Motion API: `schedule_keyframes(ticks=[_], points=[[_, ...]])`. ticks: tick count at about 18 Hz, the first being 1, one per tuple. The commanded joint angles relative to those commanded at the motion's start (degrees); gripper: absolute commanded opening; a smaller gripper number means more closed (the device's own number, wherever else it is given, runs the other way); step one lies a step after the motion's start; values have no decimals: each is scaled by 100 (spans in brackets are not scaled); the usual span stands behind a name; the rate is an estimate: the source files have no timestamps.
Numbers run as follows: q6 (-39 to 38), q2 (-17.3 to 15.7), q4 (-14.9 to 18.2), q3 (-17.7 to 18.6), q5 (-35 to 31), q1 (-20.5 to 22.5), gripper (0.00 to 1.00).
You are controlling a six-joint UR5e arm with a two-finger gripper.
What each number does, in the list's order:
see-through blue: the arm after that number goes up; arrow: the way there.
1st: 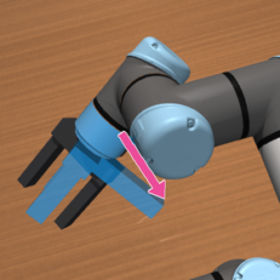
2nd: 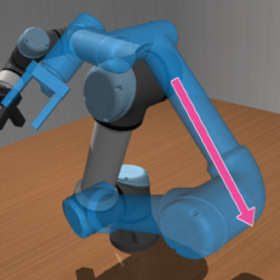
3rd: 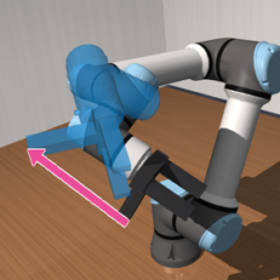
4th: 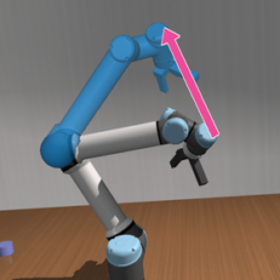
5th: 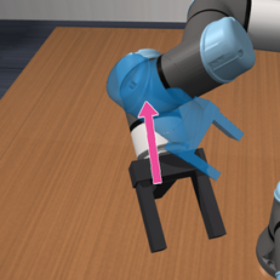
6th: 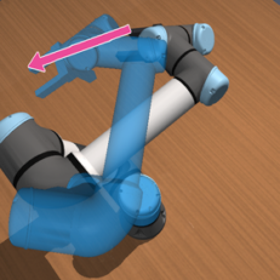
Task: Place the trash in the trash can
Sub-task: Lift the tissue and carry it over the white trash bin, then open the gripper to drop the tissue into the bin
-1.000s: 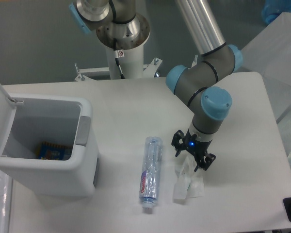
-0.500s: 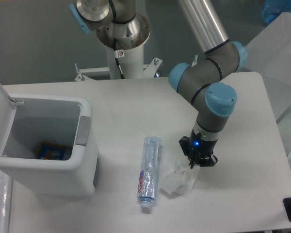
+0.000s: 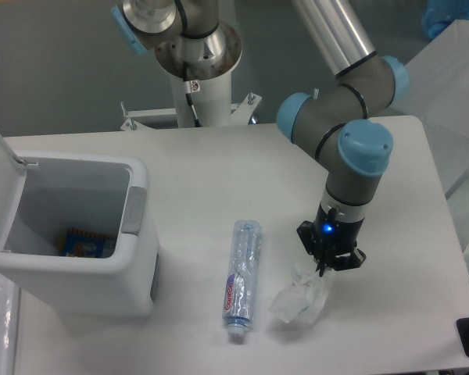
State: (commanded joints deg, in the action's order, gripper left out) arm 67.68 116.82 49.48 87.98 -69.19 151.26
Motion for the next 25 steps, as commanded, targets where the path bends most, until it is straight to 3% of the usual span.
schedule_keyframes(ticks=[4,8,14,25], points=[[-80,-518,44,219,791,35,0],[-80,-1159,53,702,1503,18,0],[-466,-1810,62,861,2585,-61,0],[-933,-2628,53,1054,2903,-825,0]])
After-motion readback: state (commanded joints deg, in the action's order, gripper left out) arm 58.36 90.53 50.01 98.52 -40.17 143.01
